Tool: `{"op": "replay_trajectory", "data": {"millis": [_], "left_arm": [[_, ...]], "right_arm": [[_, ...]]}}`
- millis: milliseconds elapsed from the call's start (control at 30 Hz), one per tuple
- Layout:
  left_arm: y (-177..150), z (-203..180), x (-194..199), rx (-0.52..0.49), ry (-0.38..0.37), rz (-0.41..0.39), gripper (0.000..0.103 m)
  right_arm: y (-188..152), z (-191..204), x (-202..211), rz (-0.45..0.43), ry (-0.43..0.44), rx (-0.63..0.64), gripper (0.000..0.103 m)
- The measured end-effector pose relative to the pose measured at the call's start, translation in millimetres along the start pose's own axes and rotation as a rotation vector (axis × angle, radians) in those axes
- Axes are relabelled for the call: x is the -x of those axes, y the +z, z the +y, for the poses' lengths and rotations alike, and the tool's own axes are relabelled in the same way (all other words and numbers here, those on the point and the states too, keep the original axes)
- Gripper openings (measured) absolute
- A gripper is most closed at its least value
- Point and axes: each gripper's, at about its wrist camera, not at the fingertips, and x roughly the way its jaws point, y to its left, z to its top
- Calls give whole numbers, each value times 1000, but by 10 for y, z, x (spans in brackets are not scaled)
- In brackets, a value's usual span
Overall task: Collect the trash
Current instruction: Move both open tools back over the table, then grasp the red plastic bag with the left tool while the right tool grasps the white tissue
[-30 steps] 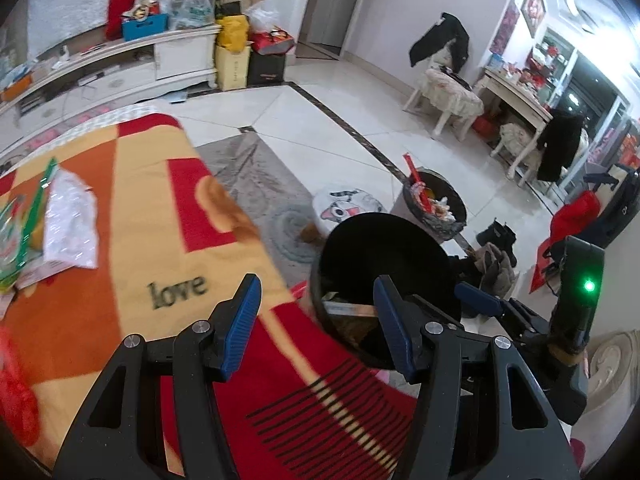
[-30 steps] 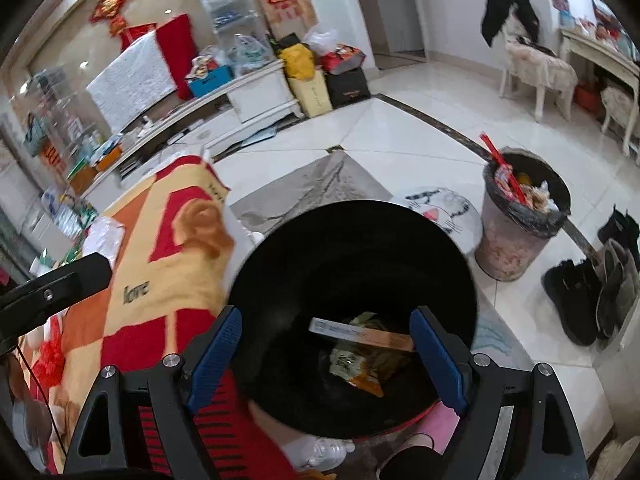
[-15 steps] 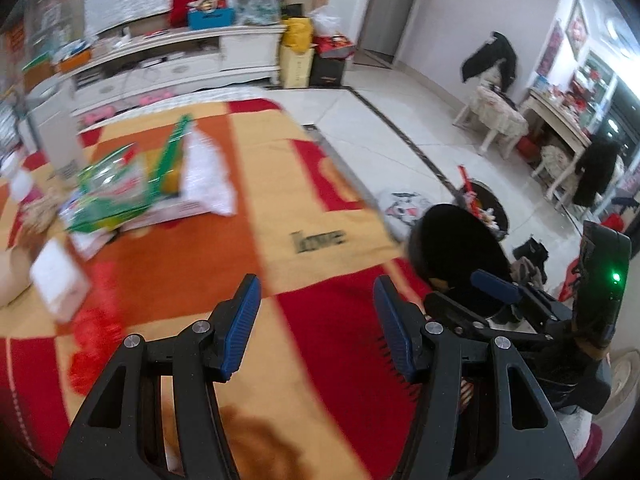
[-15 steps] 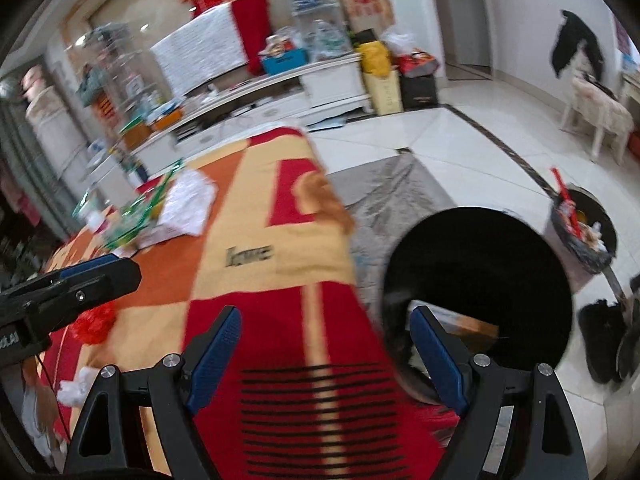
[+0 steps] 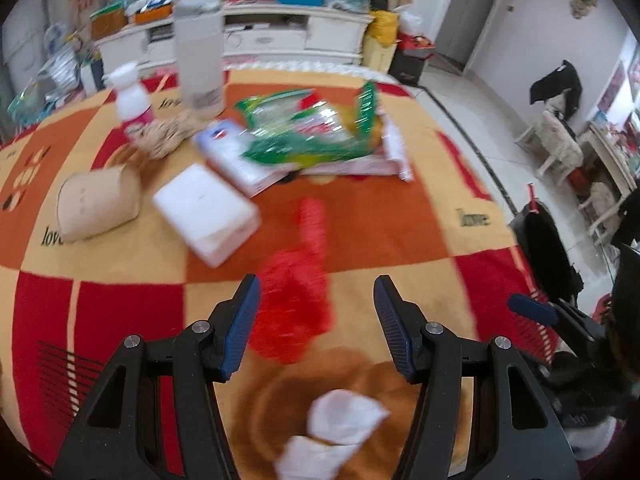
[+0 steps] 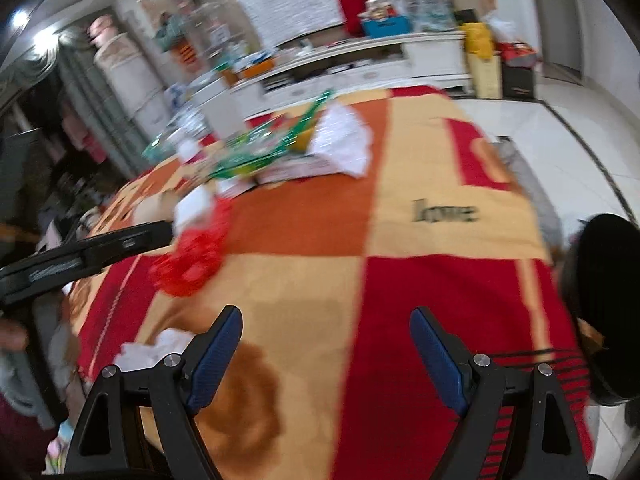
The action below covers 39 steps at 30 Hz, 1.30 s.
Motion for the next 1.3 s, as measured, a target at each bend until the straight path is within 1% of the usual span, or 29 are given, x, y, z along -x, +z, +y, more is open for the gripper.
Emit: {"op": "replay_trajectory", "data": {"millis": [67,133,200,267,300,333,433,533,633,667,700,800,833,867,900,933,967,1067,1167,1300], "left_arm": [[-24,95,-105,11,16,18,58],[-40,130,-232,12,11,41,58],[-66,142,-371,7,-8,67,58],[-104,154,-457,10,-47,85,56],[-118,162,-461,19,-72,82,42],[-125,179,-448,23,-96,79,38],[-142,223,-319,3,-105,69,35],[-220,322,-89,-15,-84,45,35],[-324,486,104,-12,-41,32,35],[-364,539,158,-10,-28,30,35],[-405,588,193,-6,-17,30,35],[-526,725,272,13,3,31,35],[-558,757,288,19,11,31,35],[-578,783,304,24,14,32,35],[-606,808,315,31,13,32,35],[-623,824,323,42,8,31,35],[-628,826,323,49,3,30,35],[-637,792,337,54,-6,20,35],[-607,697,347,41,-19,11,35],[-522,524,361,20,-39,-13,35]], "right_arm": [[-28,138,-64,22,22,25,84],[-49,270,-139,42,35,49,84],[-67,343,-182,56,47,58,84],[-98,427,-229,80,68,61,84],[-110,449,-233,86,76,62,84],[-125,481,-245,95,87,65,84],[-207,646,-286,131,129,90,84],[-276,805,-361,152,162,117,84],[-323,926,-479,172,190,122,84],[-342,971,-552,182,196,120,82],[-339,989,-600,187,200,115,76],[-333,1022,-785,195,230,77,69],[-316,1048,-826,185,233,78,68],[-299,1084,-854,171,234,89,62],[-288,1102,-887,175,244,96,52],[-272,1133,-938,179,258,98,50],[-259,1158,-966,172,253,104,48],[-223,1194,-948,152,260,120,36],[-173,1189,-837,125,248,147,33],[-112,1076,-627,87,214,156,33]]}}
